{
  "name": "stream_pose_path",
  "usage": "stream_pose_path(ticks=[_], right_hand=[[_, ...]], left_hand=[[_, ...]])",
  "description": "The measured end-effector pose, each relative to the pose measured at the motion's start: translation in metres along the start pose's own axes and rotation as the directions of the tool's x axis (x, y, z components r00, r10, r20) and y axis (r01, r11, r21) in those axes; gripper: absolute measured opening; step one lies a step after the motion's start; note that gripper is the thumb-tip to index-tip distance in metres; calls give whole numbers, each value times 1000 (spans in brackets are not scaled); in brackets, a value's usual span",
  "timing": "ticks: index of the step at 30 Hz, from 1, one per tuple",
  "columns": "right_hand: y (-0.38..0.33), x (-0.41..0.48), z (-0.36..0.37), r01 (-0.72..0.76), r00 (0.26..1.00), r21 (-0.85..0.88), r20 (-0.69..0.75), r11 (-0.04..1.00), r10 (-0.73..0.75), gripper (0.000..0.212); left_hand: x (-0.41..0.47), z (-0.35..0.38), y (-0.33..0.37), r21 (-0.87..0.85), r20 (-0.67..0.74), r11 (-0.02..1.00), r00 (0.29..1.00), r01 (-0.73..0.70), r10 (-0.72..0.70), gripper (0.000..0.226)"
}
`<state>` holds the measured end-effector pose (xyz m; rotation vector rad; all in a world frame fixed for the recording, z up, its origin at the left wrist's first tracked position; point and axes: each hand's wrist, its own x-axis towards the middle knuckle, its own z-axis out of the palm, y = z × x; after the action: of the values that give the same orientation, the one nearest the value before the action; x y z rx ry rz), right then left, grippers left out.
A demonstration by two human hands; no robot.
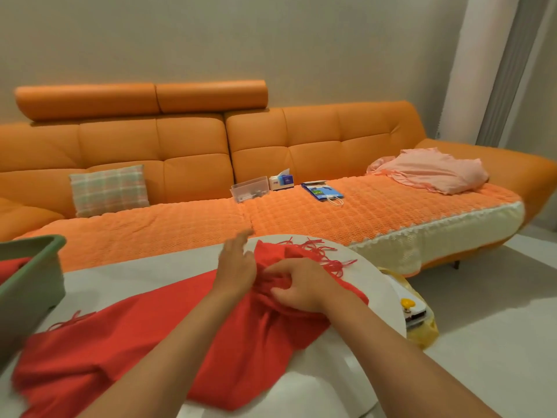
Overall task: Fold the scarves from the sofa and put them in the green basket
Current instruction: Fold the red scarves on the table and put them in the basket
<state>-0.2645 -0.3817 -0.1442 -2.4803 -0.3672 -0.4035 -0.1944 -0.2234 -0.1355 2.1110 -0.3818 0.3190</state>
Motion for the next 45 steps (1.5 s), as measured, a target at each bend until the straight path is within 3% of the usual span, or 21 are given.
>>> stream_pose_path(ticks=[2, 3, 4, 6, 8, 9, 12, 14, 16, 20, 22, 25, 29, 35, 37, 41, 45], right_hand=[[-4, 0, 0, -21, 977, 38, -210, 999, 29, 28], [-4, 0, -1, -37, 959, -34, -281, 999, 26, 32], [-3, 0, 0, -74, 964, -130, -264, 989, 37, 44], [1, -6, 5, -141, 988, -279, 18, 950, 152, 79], [6, -14, 9, -160, 922, -315, 292, 936, 256, 98], [10, -17, 9, -167, 905, -324, 325, 931, 276, 96], [25, -16, 3, -196, 926, -446, 210, 873, 315, 78], [34, -15, 1, -253, 920, -527, 127, 811, 370, 72], [45, -14, 1, -316, 906, -574, 54, 755, 421, 68], [55, -13, -4, -357, 886, -588, 35, 726, 463, 78], [56, -13, -2, -324, 895, -594, 59, 736, 441, 85], [50, -10, -2, -283, 922, -636, 24, 718, 385, 82], [20, -1, -1, -154, 977, -602, 26, 784, 213, 72], [-51, 4, 29, 72, 985, -324, 172, 944, -16, 38], [-74, 2, 41, 77, 973, -236, 230, 969, -22, 28], [-99, 2, 66, 92, 898, -231, 439, 969, 20, 36], [-106, 6, 79, 144, 914, -368, 404, 919, 18, 48]], left_hand=[[-8, -1, -12, 81, 271, 997, 962, -11, -11, 45], [-14, 0, -18, 128, 382, 992, 922, 9, -58, 46], [-19, 0, -22, 188, 446, 982, 890, 7, -92, 54], [-30, -2, -22, 281, 514, 958, 852, -52, -104, 67], [-33, 1, -20, 243, 560, 965, 827, -101, -54, 59], [-33, 3, -18, 207, 567, 972, 823, -109, -29, 56], [-27, 14, -15, 226, 474, 969, 880, -103, -17, 56], [-26, 22, -13, 518, 374, 840, 926, -158, -56, 52], [-25, 29, -11, 688, 386, 707, 908, -166, -162, 53], [-22, 52, -12, 623, 609, 741, 750, -251, -258, 62], [-16, 55, -15, 583, 644, 761, 733, -286, -218, 62], [-11, 47, -21, 513, 597, 806, 798, -294, -88, 58], [-17, 7, -33, 456, 451, 837, 889, -303, 75, 46], [-56, -85, -59, 361, 174, 849, 922, -386, 345, 12], [-76, -114, -67, 358, 203, 836, 908, -417, 366, 8], [-104, -154, -96, 463, 463, 762, 856, -454, 228, 34], [-100, -174, -112, 438, 473, 805, 864, -400, 172, 9]])
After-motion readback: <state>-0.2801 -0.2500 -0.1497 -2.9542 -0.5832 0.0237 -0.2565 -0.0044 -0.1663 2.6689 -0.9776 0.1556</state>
